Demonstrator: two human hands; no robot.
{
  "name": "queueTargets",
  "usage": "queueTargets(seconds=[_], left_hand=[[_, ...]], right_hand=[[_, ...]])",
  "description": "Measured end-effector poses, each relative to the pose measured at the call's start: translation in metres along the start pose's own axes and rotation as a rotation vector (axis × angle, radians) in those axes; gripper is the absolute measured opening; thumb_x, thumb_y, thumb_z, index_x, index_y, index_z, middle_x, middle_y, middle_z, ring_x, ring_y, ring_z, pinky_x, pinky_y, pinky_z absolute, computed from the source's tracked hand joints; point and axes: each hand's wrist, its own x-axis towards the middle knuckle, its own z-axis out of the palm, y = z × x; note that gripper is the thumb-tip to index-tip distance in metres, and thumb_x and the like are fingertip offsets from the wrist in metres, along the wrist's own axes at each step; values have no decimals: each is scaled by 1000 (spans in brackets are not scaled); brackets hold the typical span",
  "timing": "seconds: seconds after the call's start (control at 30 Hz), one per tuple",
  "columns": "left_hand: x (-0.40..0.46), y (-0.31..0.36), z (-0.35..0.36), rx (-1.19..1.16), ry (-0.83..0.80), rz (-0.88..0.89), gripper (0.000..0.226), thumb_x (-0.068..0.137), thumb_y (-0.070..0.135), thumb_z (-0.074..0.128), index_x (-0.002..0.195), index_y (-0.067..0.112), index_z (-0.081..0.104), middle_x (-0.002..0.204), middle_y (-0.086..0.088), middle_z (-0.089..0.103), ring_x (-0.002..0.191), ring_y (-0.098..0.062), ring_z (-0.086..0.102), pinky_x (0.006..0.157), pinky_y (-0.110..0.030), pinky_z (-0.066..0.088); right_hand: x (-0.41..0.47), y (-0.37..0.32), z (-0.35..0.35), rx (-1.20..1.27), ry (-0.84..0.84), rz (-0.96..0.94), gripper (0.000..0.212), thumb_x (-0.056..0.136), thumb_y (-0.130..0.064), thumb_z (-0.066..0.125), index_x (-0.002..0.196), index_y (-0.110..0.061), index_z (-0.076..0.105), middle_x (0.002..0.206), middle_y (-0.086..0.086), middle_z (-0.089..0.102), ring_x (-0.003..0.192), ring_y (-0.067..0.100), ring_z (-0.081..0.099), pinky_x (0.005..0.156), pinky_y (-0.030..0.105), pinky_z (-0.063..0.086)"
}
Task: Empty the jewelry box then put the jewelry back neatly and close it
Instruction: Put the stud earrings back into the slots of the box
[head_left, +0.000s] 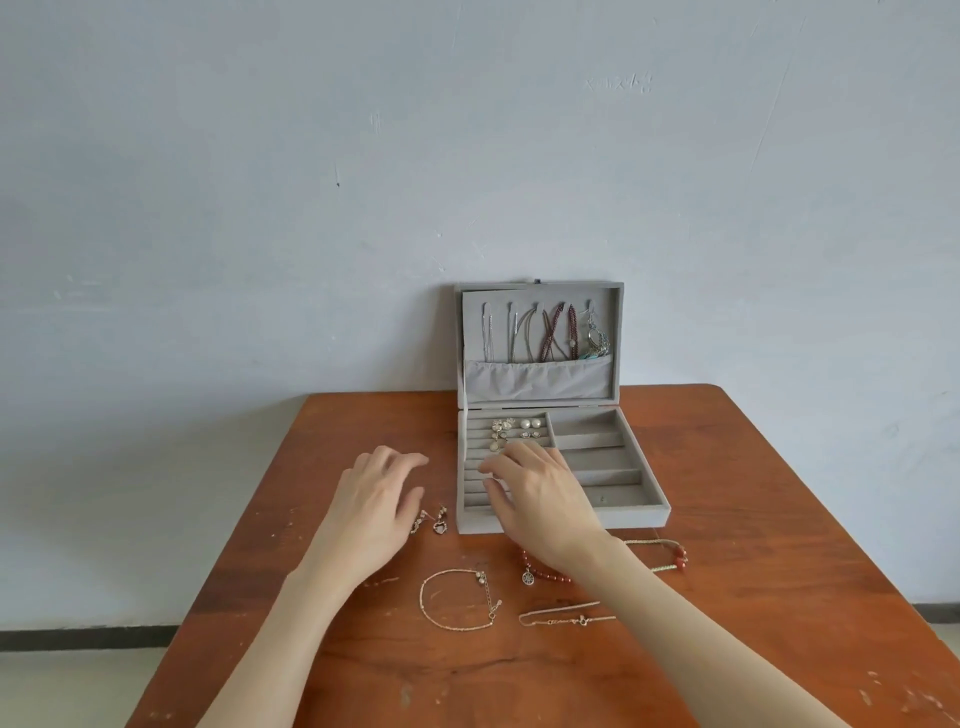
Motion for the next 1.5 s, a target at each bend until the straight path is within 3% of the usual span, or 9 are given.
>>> queueTargets(seconds=[0.2,0.43,0.57,0.77,0.97,1.03,1.17,1.3,1.5], left_hand=[[-20,-23,4,-114,7,-69,23,89,18,56,112,19,60,100,9,52,96,-13,50,88,-28,42],[-19,-24,9,-277,38,-128,18,84,33,63,101,30,68,87,21,52,88,-8,47,86,-31,39],[-15,-14,12,-237,12,-150,17,80,43,64,95,35,69,87,20,49,90,-5,43,82,-29,29],[-14,-10,13,-236,-11,-176,8,81,38,65,86,34,69,82,26,45,89,-3,40,81,-27,23],[-16,-9,6,-402,-15,-201,14,78,30,69,71,39,63,79,20,61,86,-4,49,86,-37,40],[-18,-7,2,-492,5,-226,16,77,26,71,69,38,64,77,17,64,89,-3,51,85,-33,44],[-19,1,-8,-599,13,-298,10,79,20,70,76,30,69,81,12,65,74,11,53,69,-6,38],[-12,20,-17,-702,27,-329,7,81,21,68,76,26,71,72,13,69,67,4,56,65,-6,40],[16,55,-15,-671,-4,-346,3,81,24,68,81,21,70,78,13,68,74,2,60,63,-1,39]], right_hand=[[5,-27,17,-40,-62,-51,27,77,-28,44,73,-22,70,74,-5,61,69,19,60,61,32,48],[13,-43,26,-217,-107,40,10,59,-32,73,54,-23,70,73,-4,59,71,21,58,60,35,47],[15,-47,29,-286,-125,93,18,47,-33,83,47,-25,68,72,-3,58,71,21,57,61,36,45],[15,-49,25,-269,-237,104,28,89,-32,52,95,-13,71,122,5,46,117,28,36,94,43,25],[12,-52,28,-132,-214,146,26,90,-27,49,102,-14,68,129,-1,44,122,23,32,95,40,22],[9,-52,29,-13,-133,173,22,88,-25,52,96,-13,68,123,-2,50,120,21,37,93,39,24],[7,-45,18,268,-53,214,9,86,-18,57,85,-12,64,95,-4,62,101,17,52,90,32,36],[7,-28,-10,494,-9,298,7,86,-16,61,85,-12,67,77,-11,61,75,-1,55,71,8,40],[5,2,-35,581,-79,426,7,83,-17,65,77,-14,67,67,-7,64,62,0,56,56,9,39]])
